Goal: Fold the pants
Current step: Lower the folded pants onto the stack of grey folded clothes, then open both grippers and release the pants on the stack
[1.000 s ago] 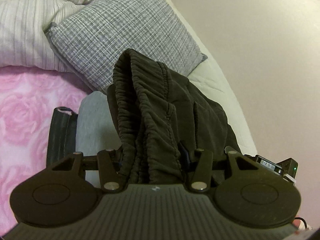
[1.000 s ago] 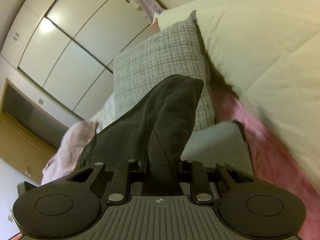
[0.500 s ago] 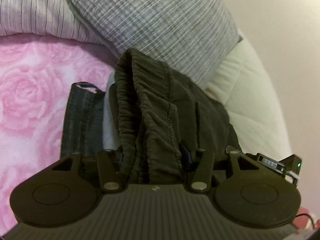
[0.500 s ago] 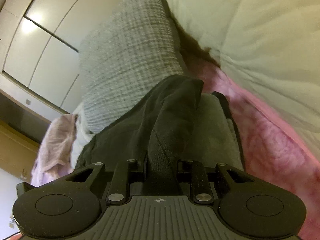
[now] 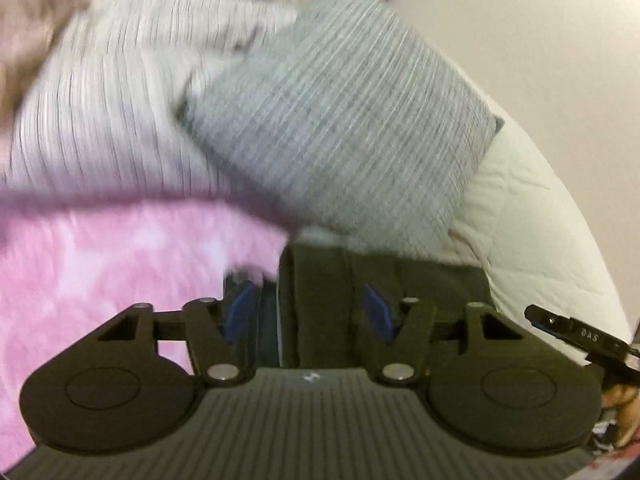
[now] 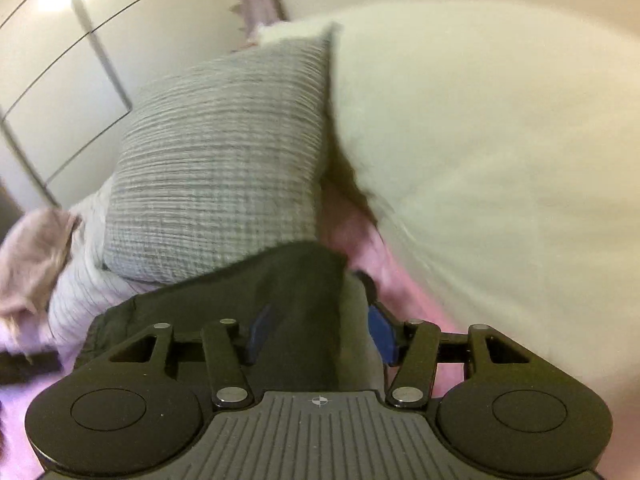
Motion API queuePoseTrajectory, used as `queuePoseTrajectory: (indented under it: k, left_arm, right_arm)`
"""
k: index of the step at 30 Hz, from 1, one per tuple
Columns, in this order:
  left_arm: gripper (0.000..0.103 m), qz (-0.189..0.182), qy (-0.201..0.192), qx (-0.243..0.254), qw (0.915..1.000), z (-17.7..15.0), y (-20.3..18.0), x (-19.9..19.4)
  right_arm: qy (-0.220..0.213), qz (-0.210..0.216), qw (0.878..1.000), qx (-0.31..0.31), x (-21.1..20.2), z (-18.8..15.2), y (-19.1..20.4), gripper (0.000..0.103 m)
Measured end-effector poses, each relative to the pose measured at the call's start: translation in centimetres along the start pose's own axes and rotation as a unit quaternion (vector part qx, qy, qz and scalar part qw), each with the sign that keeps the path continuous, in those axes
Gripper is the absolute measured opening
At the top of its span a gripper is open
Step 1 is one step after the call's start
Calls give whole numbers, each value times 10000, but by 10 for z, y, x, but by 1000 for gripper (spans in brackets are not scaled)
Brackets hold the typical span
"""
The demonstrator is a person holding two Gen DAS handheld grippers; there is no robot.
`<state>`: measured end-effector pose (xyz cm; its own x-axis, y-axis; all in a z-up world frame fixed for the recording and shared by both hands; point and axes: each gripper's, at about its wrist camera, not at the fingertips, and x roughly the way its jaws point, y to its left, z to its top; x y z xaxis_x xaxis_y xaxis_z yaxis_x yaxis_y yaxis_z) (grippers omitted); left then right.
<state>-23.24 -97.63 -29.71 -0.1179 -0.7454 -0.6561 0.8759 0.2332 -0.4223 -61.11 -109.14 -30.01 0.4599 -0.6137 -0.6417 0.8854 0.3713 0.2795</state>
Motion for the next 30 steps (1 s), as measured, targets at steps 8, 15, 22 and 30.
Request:
queuePoseTrajectory:
  k: [8, 15, 22, 30]
  left_arm:
    - [24, 576, 91, 1282, 9900, -8, -53, 84]
    - [27, 979, -28, 1842, 9780, -24, -40, 126]
    - [30, 899, -146, 1646, 9822, -18, -45, 78]
    - [28, 654, 5, 1762, 9822, -72, -66, -10]
  right_arm:
    - [9, -289, 9899, -1391, 70, -4, 47, 31]
    - [444, -596, 9790, -1897, 117, -21, 38, 31]
    - [399, -520, 9865, -1502, 74, -2, 40, 32]
    - [455, -134, 9910, -1248, -36, -58, 50, 32]
